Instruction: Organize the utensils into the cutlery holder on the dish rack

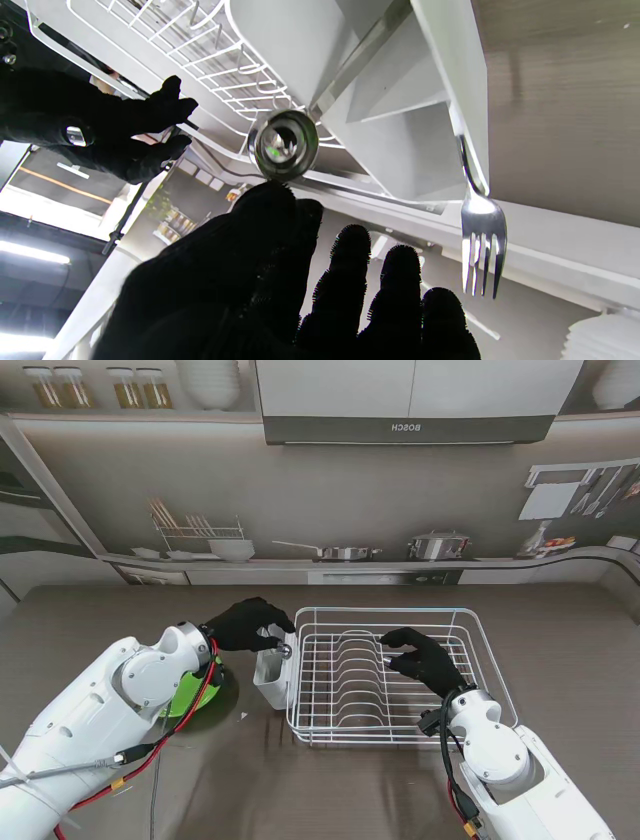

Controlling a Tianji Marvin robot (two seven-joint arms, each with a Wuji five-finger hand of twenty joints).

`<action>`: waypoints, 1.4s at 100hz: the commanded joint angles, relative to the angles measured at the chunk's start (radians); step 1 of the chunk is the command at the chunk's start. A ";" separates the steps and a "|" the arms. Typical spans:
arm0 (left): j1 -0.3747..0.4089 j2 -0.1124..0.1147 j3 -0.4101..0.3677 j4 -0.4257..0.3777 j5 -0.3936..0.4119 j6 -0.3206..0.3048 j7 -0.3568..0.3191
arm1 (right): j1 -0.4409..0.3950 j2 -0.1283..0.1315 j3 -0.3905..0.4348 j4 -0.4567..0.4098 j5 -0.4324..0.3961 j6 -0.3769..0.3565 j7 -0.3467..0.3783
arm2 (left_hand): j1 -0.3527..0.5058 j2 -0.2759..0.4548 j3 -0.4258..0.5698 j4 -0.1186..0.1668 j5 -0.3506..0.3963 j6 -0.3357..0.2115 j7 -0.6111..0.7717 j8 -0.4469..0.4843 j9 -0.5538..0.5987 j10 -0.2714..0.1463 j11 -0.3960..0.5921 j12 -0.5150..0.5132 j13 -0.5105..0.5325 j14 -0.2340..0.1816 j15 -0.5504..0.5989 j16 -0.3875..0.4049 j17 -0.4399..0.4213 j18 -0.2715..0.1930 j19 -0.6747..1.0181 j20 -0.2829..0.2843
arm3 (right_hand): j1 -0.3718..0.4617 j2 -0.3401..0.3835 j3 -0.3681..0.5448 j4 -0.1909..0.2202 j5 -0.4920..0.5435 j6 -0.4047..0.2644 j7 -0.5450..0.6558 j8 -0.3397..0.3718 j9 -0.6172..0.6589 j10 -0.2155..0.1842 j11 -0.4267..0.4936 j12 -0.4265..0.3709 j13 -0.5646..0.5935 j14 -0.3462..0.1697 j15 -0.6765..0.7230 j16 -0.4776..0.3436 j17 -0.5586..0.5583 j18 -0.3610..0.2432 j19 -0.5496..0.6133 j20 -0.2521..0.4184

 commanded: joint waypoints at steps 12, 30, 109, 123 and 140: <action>0.035 0.000 -0.039 -0.047 0.006 0.007 0.009 | 0.001 -0.005 -0.006 0.004 0.001 -0.006 0.010 | -0.058 0.063 -0.067 0.032 -0.042 -0.006 -0.030 -0.045 -0.073 -0.010 -0.035 -0.064 -0.054 -0.025 -0.056 -0.037 -0.045 -0.040 -0.040 -0.023 | -0.037 0.014 -0.003 0.026 -0.021 -0.003 -0.010 -0.018 0.006 0.002 -0.009 -0.009 0.014 -0.010 0.006 0.006 -0.005 -0.040 -0.006 0.015; 0.103 -0.011 -0.094 -0.099 -0.018 0.017 0.065 | 0.006 -0.007 -0.009 0.011 -0.003 -0.013 0.001 | -0.116 0.098 -0.168 0.032 -0.076 -0.005 -0.046 -0.067 -0.086 -0.029 -0.040 -0.086 -0.053 -0.017 -0.069 -0.047 -0.047 -0.033 -0.038 -0.020 | -0.038 0.008 -0.004 0.025 -0.021 -0.005 -0.011 -0.019 0.003 0.001 -0.010 -0.010 0.003 -0.011 0.000 0.004 -0.007 -0.042 -0.007 0.014; 0.358 -0.053 -0.162 -0.239 -0.115 0.024 0.242 | 0.016 -0.013 -0.013 0.038 -0.034 -0.071 -0.047 | -0.151 0.099 -0.305 0.050 -0.188 0.046 -0.091 -0.110 -0.145 -0.028 -0.056 -0.130 -0.084 -0.002 -0.118 -0.087 -0.057 -0.007 -0.041 -0.018 | -0.043 -0.055 -0.027 0.013 -0.085 -0.027 -0.015 -0.021 -0.065 -0.028 -0.007 -0.009 -0.062 -0.033 -0.019 -0.005 -0.030 -0.063 -0.015 0.017; 0.374 -0.060 -0.158 -0.237 -0.128 0.021 0.268 | 0.014 -0.014 -0.013 0.037 -0.035 -0.073 -0.049 | -0.150 0.101 -0.310 0.051 -0.189 0.047 -0.091 -0.111 -0.148 -0.027 -0.057 -0.131 -0.085 -0.003 -0.119 -0.087 -0.060 -0.008 -0.042 -0.018 | -0.043 -0.054 -0.029 0.014 -0.082 -0.029 -0.014 -0.022 -0.063 -0.028 -0.007 -0.009 -0.061 -0.033 -0.018 -0.005 -0.031 -0.064 -0.016 0.018; 0.385 -0.066 -0.156 -0.232 -0.136 0.018 0.292 | 0.010 -0.013 -0.009 0.031 -0.036 -0.072 -0.048 | -0.148 0.102 -0.316 0.053 -0.186 0.047 -0.089 -0.112 -0.151 -0.027 -0.057 -0.131 -0.088 -0.003 -0.120 -0.087 -0.063 -0.007 -0.042 -0.017 | -0.045 -0.054 -0.031 0.014 -0.081 -0.029 -0.014 -0.024 -0.063 -0.027 -0.007 -0.010 -0.063 -0.032 -0.018 -0.006 -0.032 -0.066 -0.016 0.019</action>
